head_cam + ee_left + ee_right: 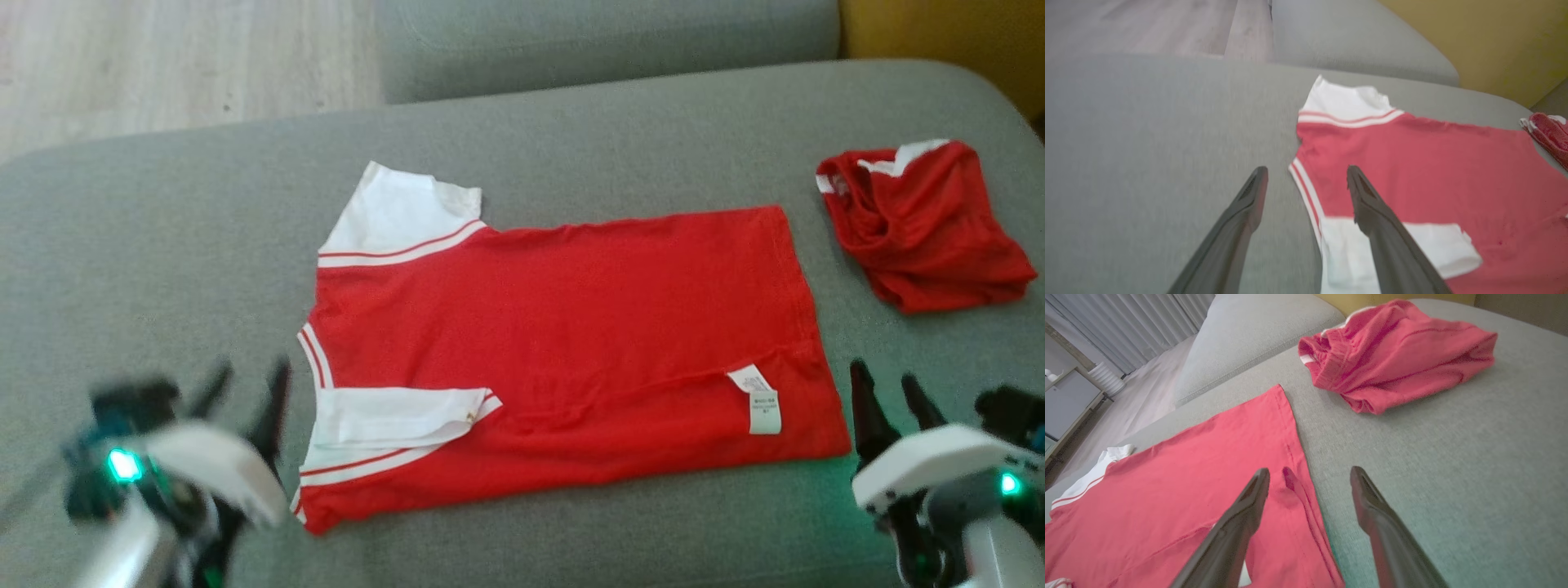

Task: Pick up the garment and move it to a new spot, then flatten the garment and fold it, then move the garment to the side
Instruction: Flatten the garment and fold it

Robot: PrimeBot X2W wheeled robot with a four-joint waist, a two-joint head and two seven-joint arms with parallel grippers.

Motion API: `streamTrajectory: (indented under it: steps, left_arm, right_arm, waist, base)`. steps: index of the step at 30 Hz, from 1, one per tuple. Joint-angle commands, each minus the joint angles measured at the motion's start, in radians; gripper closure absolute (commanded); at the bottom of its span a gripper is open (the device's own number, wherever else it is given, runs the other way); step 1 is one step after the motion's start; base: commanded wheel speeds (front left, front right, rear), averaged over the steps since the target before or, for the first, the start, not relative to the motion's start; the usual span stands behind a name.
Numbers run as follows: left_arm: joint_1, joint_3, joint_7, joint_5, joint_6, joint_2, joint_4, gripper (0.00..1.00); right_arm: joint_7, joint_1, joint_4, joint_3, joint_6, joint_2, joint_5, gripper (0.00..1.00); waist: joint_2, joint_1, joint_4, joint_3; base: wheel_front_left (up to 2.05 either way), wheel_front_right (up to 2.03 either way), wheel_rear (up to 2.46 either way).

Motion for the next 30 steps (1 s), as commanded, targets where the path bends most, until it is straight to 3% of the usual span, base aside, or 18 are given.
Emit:
streamTrajectory:
  steps: [1,9,16,23,30]
  left_arm:
    - [-0.144,0.060,0.021,0.025,-0.003,0.069,-0.055,0.00]
    - [-0.453,0.076,0.141,0.084,-0.024,0.165,-0.062,0.00]
    - [-0.698,0.036,0.263,0.119,-0.066,0.189,0.040,0.00]
    - [-0.806,0.012,0.325,0.136,-0.081,0.195,0.163,0.00]
    - [-0.829,0.018,0.322,0.131,-0.078,0.199,0.252,0.00]
  right_arm:
    - [-0.007,-0.070,-0.065,0.035,0.004,-0.009,-0.013,0.00]
    - [0.021,-0.187,-0.160,0.083,0.004,-0.009,-0.046,0.00]
    - [0.028,-0.313,-0.208,0.162,0.004,-0.009,-0.031,0.00]
    - [-0.008,-0.406,-0.200,0.233,0.004,-0.009,0.000,0.00]
    - [-0.049,-0.453,-0.167,0.276,0.004,-0.009,0.023,0.00]
  waist:
    - [-0.0001,0.0001,-0.017,0.031]
    - [-0.0001,0.0001,-0.073,0.149]
    - [-0.0001,0.0001,-0.146,0.312]
    - [-0.0001,0.0001,-0.202,0.435]
    - [-0.0001,0.0001,-0.232,0.478]
  base:
    - [0.00,0.00,0.00]
    - [0.00,0.00,0.00]
    - [0.00,0.00,0.00]
    - [0.00,0.00,0.00]
    - [0.00,0.00,0.00]
